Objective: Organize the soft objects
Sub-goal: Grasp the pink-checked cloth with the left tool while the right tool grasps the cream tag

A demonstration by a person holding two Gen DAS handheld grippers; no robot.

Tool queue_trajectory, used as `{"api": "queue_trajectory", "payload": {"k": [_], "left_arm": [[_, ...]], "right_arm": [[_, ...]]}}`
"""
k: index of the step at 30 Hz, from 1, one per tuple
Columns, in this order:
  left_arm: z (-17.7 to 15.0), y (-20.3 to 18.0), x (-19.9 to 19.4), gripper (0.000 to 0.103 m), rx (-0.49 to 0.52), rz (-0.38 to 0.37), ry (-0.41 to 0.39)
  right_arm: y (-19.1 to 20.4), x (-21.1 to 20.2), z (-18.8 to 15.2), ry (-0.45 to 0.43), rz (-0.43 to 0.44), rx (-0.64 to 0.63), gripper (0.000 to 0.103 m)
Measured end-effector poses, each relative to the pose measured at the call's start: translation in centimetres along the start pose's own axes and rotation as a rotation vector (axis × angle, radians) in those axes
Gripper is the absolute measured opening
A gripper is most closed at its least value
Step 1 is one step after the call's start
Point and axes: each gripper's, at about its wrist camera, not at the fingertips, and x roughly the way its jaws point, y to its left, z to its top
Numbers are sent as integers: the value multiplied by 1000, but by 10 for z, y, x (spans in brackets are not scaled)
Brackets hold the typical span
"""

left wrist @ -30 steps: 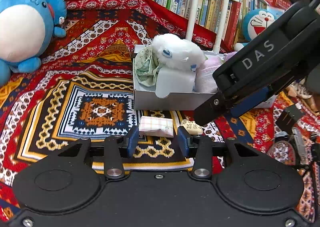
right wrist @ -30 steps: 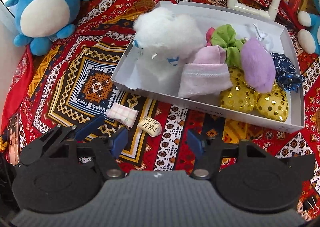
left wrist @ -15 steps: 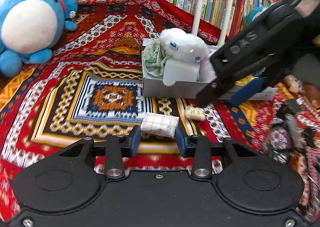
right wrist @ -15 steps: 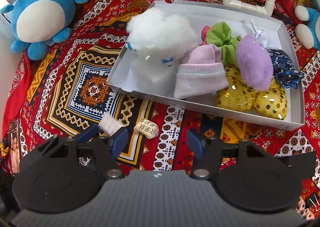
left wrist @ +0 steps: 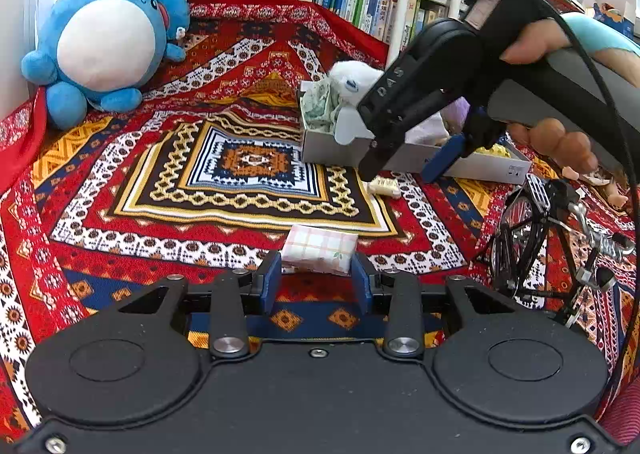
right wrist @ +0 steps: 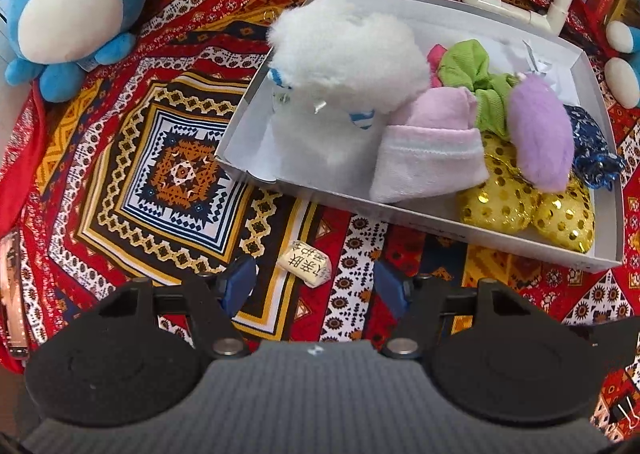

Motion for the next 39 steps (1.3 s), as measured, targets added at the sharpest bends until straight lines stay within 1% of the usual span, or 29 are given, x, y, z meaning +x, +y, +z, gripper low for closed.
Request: {"api": "queue_trajectory", "payload": {"k": [6, 18, 21, 23, 26, 28, 29, 39], "left_arm": [[-3, 1, 0, 36, 0, 14, -1], [-5, 2, 2, 36, -8, 14, 6], [-5, 3, 2, 36, -8, 14, 7], [-5, 3, 2, 36, -8, 14, 7], [-5, 3, 2, 36, -7, 15, 7], [-5, 3, 3, 36, -6, 16, 8], [-5, 3, 2, 36, -7, 16, 8], [-5, 3, 2, 36, -7, 16, 7]], "right_arm": [[8, 11, 3, 18, -15, -8, 77], [17, 20, 7, 28, -33, -25, 71], [16, 21, 7, 27, -41, -28, 66], [16, 21, 7, 25, -47, -28, 53], [14, 20, 7, 23, -46, -28, 41], [14, 19, 6, 22, -43, -26, 38], [13, 18, 6, 20, -41, -26, 36], [11, 8, 2, 3, -26, -38, 36]]}}
